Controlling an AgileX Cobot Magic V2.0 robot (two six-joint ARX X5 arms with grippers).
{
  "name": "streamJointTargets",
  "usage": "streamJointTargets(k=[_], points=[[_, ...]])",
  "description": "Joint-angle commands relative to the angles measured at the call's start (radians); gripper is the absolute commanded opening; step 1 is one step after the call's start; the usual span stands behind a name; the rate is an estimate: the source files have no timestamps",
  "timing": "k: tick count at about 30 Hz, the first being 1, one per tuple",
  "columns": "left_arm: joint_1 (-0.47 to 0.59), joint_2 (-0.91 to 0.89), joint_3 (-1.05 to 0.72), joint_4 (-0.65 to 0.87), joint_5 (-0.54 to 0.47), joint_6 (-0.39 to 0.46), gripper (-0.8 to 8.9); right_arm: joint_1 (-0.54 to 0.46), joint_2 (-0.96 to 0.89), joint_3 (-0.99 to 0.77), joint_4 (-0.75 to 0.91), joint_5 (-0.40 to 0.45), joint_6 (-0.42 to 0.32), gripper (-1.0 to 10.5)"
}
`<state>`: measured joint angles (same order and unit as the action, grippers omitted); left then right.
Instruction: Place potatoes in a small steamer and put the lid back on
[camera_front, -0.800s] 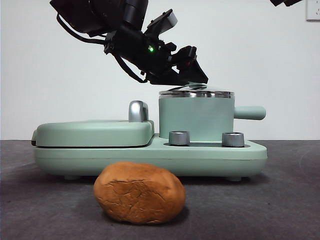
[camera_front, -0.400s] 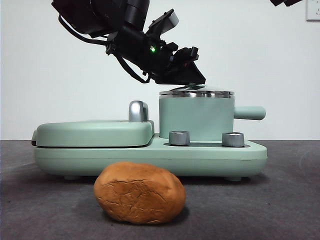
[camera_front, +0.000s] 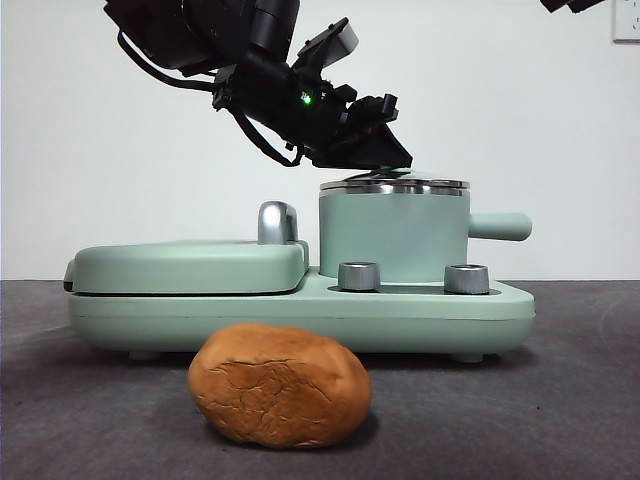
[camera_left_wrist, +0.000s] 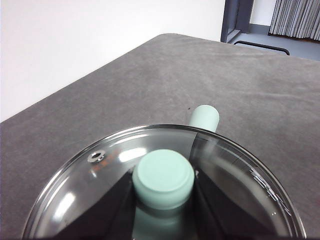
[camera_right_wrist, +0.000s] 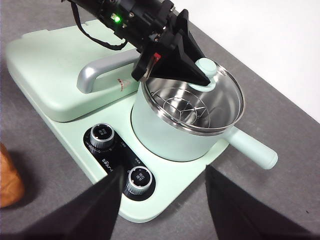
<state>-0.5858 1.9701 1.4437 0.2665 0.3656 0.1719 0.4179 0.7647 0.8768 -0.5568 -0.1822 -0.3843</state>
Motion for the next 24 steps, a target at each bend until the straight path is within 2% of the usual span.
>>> streamJointTargets(k=[1, 16, 20, 24], points=[[-0.007, 0.025, 0.025, 0.020, -0.004, 0.000, 0.14, 0.005, 0.005, 0.022, 0.010, 0.001, 0.019, 2.6], [0.014, -0.129, 0.059, 0.002, -0.004, 0.010, 0.14, 0.005, 0.005, 0.022, 0.010, 0.000, 0.044, 2.6], [0.017, -0.222, 0.059, -0.075, -0.004, 0.009, 0.14, 0.005, 0.005, 0.022, 0.010, 0.000, 0.044, 2.6], [0.026, -0.329, 0.059, -0.217, -0.004, 0.002, 0.14, 0.005, 0.005, 0.022, 0.010, 0.000, 0.044, 2.6]])
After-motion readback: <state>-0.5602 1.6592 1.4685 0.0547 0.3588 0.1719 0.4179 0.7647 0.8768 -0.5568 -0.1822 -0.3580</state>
